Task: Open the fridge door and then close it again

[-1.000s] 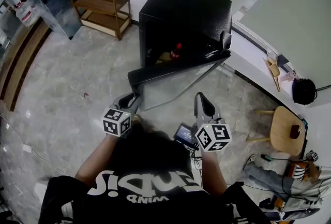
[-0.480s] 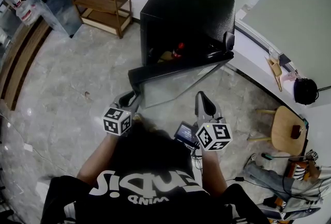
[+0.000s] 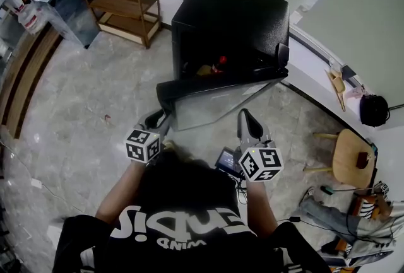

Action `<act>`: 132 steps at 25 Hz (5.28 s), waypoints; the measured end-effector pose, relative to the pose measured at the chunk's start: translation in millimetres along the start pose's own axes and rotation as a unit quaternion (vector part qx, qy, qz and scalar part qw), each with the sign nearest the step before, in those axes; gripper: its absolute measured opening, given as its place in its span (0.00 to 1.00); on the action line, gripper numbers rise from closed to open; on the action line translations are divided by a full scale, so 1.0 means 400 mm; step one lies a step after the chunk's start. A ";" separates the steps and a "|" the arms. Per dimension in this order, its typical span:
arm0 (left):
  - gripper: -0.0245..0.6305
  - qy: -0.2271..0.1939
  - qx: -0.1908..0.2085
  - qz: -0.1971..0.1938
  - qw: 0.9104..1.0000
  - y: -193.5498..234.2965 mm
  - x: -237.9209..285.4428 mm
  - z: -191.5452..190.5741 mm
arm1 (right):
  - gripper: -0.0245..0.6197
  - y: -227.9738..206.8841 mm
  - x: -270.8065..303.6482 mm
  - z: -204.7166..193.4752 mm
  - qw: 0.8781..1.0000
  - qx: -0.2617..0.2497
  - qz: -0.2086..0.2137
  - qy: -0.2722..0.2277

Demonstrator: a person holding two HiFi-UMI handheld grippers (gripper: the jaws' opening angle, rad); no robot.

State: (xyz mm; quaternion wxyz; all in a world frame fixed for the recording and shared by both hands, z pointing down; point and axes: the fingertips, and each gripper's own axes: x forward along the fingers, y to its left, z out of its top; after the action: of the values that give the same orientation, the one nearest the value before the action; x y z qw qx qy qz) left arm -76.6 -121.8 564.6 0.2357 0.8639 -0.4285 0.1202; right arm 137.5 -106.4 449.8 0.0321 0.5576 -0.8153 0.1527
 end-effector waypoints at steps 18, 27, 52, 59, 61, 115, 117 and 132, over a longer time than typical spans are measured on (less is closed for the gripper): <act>0.23 -0.014 0.003 0.003 1.000 0.127 0.101 0.088 | 0.04 -0.014 0.084 0.023 1.000 -0.009 -0.002 0.005; 0.24 -0.015 0.006 -0.001 1.000 0.178 0.158 0.130 | 0.04 -0.017 0.123 0.024 1.000 -0.007 -0.007 0.008; 0.24 -0.005 0.024 -0.026 0.999 0.266 0.309 0.229 | 0.04 -0.056 0.204 0.037 0.999 -0.002 -0.032 0.010; 0.23 -0.004 0.024 -0.029 0.999 0.275 0.344 0.251 | 0.04 -0.075 0.217 0.043 0.999 0.001 -0.038 0.011; 0.23 -0.004 0.024 -0.029 0.999 0.277 0.351 0.256 | 0.04 -0.079 0.217 0.041 0.999 0.003 -0.042 0.011; 0.04 -0.138 0.036 0.010 0.990 0.105 -0.101 0.345 | 0.03 0.035 0.154 0.010 1.000 -0.017 0.021 0.014; 0.04 -0.145 0.028 0.022 0.989 0.118 -0.118 0.341 | 0.03 0.041 0.154 0.006 0.999 -0.019 0.024 0.014; 0.04 -0.146 0.034 0.028 0.988 0.104 -0.132 0.323 | 0.03 0.052 0.137 -0.003 0.999 -0.022 0.029 0.012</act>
State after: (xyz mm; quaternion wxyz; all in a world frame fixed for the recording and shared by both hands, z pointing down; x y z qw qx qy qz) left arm -140.9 -173.2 444.4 0.1380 0.8672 -0.4782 0.0139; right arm 97.5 -148.4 458.6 0.0499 0.5307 -0.8341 0.1423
